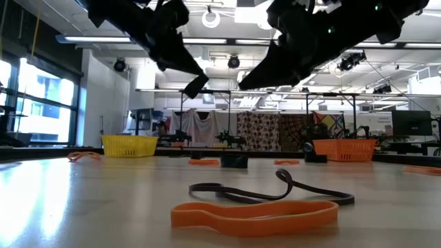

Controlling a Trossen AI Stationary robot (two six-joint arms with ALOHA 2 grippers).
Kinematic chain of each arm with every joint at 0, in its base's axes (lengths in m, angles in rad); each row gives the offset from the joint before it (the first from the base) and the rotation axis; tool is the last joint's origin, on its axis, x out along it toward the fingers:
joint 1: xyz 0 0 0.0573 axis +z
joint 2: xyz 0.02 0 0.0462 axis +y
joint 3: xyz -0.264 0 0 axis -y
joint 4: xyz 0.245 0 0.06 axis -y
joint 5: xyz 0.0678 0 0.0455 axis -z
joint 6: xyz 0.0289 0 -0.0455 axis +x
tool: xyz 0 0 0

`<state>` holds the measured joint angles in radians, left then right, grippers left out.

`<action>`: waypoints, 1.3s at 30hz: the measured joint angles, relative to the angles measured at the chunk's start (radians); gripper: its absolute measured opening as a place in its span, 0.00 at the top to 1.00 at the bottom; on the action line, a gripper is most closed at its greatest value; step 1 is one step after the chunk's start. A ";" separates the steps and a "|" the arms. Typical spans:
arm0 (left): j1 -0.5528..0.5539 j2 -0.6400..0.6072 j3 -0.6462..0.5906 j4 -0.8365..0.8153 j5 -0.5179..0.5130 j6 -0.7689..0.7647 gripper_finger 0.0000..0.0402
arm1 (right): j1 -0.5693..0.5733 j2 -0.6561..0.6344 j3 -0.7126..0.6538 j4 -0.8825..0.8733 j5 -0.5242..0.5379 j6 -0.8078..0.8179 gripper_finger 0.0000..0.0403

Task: Sort rubber bands into baskets
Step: Put the black rubber band into the orange bin

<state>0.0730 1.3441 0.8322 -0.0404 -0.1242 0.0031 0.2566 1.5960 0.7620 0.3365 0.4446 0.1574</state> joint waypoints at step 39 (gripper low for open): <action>-0.067 0.086 0.000 0.331 0.094 0.080 1.00 | -0.080 0.086 0.000 0.389 0.046 -0.085 0.65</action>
<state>0.0059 1.4296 0.8318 0.2909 -0.0299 0.0834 0.1764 1.6817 0.7619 0.7251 0.4909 0.0720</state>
